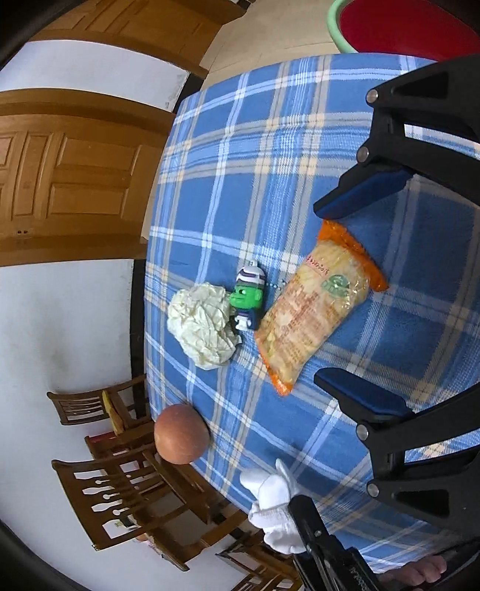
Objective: Collect trash
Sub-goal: 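Lower the right gripper onto the snack bag and close on its end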
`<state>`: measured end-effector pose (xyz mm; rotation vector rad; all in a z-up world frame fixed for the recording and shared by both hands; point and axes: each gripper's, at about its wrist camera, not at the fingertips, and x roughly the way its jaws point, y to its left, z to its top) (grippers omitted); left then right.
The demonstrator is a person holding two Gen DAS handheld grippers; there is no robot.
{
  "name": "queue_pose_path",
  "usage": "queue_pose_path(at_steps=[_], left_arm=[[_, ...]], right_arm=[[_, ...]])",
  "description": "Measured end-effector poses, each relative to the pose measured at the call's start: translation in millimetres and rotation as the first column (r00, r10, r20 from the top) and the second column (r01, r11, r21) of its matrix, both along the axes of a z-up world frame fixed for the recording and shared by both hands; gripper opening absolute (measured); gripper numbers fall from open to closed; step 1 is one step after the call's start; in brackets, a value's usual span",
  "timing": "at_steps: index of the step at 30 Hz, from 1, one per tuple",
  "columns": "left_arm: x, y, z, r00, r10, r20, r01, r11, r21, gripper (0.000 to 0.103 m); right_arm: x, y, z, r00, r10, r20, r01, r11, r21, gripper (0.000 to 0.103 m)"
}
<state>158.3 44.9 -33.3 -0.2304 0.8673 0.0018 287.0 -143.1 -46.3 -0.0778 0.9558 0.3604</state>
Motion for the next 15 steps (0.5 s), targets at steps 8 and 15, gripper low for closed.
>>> queue_pose_path(at_steps=[8, 15], left_arm=[[-2.3, -0.4, 1.1, 1.000, -0.001, 0.005, 0.001, 1.000, -0.007, 0.032], [-3.3, 3.7, 0.7, 1.000, 0.021, -0.001, -0.021, 1.000, -0.007, 0.032]], right_arm=[[-12.0, 5.8, -1.3, 0.999, 0.034, -0.042, -0.033, 0.999, 0.020, 0.057], [-35.4, 12.5, -0.1, 0.995, 0.032, -0.097, -0.029, 0.999, 0.037, 0.057]])
